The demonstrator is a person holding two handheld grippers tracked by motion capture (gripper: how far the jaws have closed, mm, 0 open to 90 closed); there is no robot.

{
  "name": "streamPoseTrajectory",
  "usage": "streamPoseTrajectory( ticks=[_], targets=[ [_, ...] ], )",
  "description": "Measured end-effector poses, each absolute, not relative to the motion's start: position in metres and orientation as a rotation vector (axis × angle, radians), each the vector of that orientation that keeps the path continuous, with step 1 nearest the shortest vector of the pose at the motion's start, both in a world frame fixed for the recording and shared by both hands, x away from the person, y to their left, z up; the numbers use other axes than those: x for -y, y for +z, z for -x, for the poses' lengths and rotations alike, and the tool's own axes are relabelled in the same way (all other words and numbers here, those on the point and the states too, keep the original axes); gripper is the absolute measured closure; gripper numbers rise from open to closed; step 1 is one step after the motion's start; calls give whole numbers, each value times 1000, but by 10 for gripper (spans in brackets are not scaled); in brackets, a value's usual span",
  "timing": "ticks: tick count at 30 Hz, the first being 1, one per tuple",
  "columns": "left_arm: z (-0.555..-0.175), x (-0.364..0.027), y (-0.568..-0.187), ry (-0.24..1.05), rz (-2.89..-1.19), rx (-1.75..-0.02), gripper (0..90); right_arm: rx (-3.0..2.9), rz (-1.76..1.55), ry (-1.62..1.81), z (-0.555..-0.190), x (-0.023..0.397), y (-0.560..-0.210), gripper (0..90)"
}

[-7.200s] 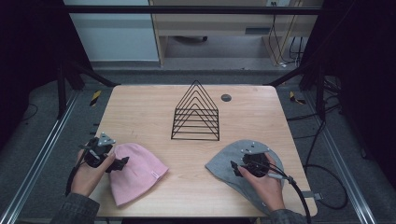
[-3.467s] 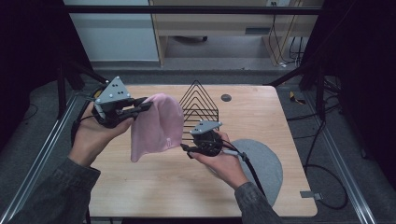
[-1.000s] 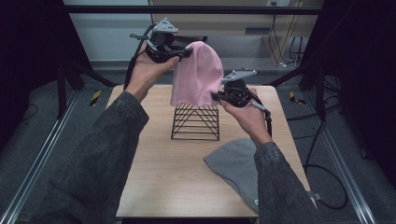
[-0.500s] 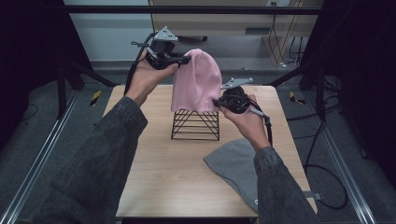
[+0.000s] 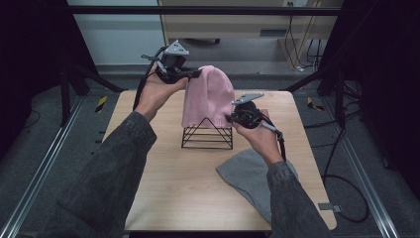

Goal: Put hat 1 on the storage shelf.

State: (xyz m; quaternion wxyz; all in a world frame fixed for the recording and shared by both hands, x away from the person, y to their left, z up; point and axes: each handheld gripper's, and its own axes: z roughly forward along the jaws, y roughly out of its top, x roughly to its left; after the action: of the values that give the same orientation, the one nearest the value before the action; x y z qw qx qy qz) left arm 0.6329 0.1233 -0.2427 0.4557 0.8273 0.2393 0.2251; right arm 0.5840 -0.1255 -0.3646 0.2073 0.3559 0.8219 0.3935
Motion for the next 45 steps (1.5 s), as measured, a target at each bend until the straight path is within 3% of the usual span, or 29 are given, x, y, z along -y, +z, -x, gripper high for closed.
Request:
streamPoseTrajectory(
  ticks=[29,38,45],
  targets=[
    [-606,-127,-268,548,-2076,-571,879,-2326,-997,1018,-580,123,-392,827],
    [-599,-121,-282,532,-2105,-557,879,-2317,-1046,989,-576,130,-397,648],
    [-597,-121,-296,528,-2137,-557,879,-2280,-1071,972,-568,142,-394,571]
  ],
)
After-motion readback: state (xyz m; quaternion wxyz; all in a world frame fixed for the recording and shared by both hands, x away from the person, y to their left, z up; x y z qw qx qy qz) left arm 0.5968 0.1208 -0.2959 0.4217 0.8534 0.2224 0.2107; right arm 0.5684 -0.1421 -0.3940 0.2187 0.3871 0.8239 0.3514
